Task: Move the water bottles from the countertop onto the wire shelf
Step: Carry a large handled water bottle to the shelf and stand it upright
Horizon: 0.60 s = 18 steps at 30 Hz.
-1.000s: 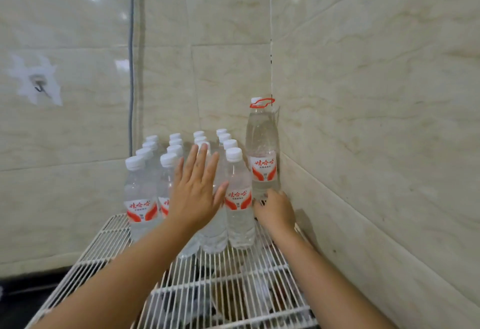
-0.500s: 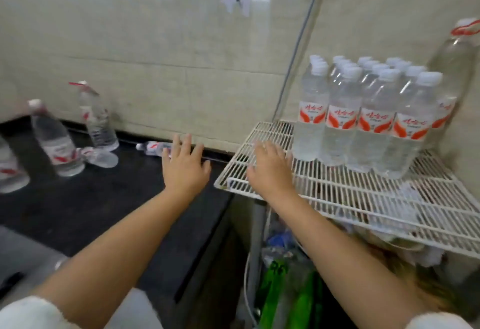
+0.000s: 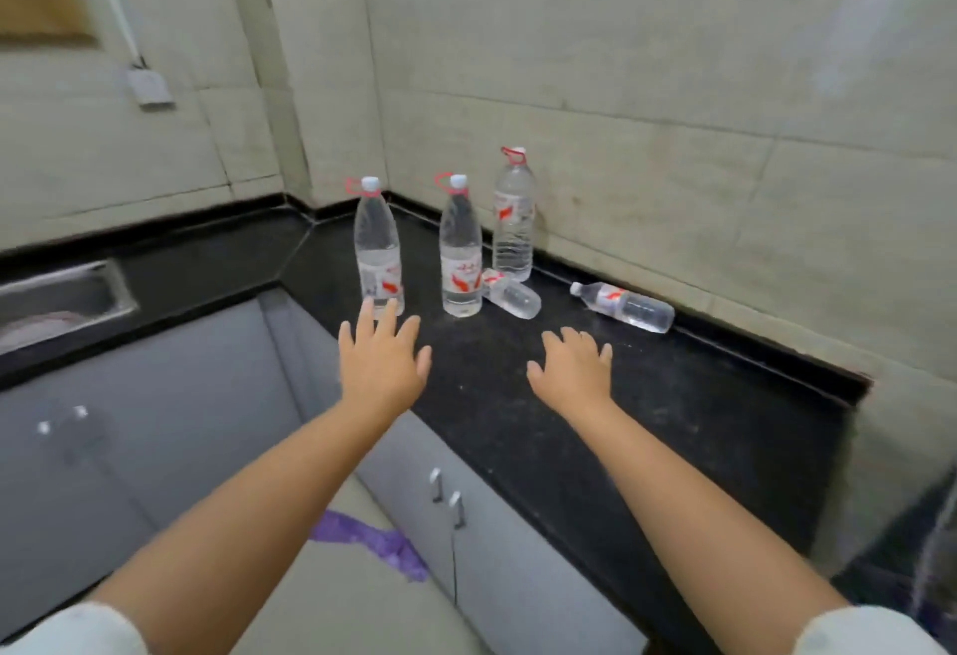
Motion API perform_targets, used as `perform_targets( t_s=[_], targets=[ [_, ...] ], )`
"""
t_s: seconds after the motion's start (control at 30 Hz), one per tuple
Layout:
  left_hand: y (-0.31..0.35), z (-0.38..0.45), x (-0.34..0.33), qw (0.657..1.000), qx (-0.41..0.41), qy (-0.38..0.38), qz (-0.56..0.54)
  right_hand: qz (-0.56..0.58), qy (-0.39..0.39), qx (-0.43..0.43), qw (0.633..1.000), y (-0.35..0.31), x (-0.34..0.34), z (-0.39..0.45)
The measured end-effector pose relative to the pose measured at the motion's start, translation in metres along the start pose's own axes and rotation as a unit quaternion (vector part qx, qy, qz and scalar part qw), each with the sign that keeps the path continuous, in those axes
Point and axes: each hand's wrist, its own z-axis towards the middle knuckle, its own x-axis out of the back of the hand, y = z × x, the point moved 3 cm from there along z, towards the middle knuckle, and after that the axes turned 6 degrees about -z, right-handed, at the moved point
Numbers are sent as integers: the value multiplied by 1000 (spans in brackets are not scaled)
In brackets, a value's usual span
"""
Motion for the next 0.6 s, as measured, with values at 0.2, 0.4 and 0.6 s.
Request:
perform_targets(
  t_s=[0.2, 0.4, 0.6],
  targets=[
    [-84, 68, -27, 999, 52, -14, -5, -4, -8, 11, 1000, -60, -34, 86],
    [-138, 151, -63, 996, 81, -40, 27, 17, -24, 22, 999, -103, -70, 185],
    [-161, 254, -94, 994, 75, -79, 22, 8, -31, 61, 998, -155, -106, 285]
  ],
)
